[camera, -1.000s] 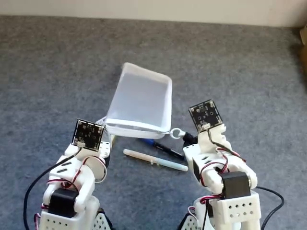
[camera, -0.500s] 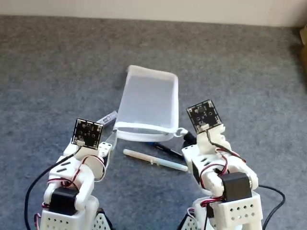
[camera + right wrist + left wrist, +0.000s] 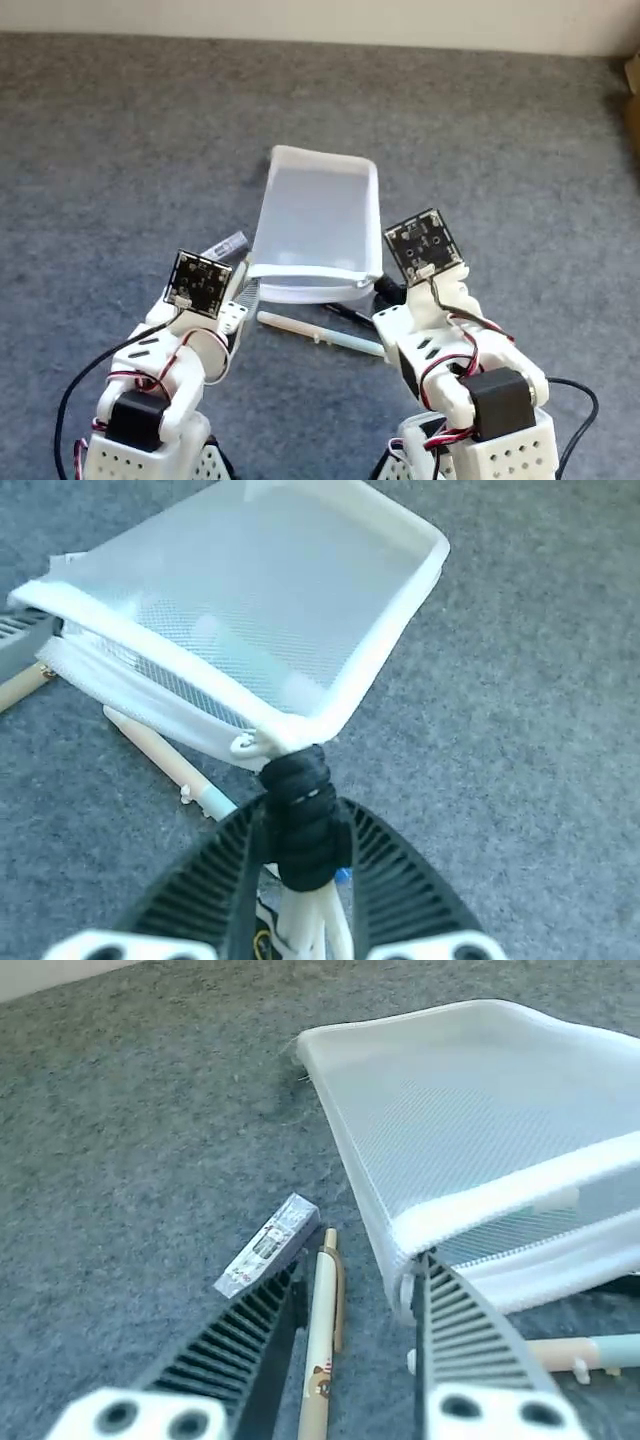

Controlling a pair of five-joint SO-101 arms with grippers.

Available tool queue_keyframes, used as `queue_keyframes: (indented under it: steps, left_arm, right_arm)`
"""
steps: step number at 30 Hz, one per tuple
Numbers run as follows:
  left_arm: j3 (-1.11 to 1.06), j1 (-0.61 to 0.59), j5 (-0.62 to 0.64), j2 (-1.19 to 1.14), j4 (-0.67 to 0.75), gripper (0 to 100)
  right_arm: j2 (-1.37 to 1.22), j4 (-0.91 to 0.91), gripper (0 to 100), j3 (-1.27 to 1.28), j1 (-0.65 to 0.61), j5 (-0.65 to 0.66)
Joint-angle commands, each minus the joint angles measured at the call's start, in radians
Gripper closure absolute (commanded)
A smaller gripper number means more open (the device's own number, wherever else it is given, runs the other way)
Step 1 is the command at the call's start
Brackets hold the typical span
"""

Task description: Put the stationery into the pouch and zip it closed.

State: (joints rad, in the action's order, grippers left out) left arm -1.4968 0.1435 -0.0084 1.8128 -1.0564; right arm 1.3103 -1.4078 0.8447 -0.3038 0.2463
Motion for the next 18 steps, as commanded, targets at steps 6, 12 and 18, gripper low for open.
queue_keyframes:
  steps: [6, 12, 18]
  left_arm:
    - [-0.045, -0.008, 0.008, 0.012, 0.163, 83]
    - [-0.104, -0.005, 0.003, 0.012, 0.218, 83]
    - [-0.119, -0.002, 0.003, 0.012, 0.221, 87]
  right_arm:
    - [0.016, -0.042, 99.3, -0.074, -0.094, -0.02]
    - [0.018, -0.041, 99.3, -0.074, -0.11, -0.041]
    - [0.018, -0.044, 99.3, -0.076, -0.111, -0.041]
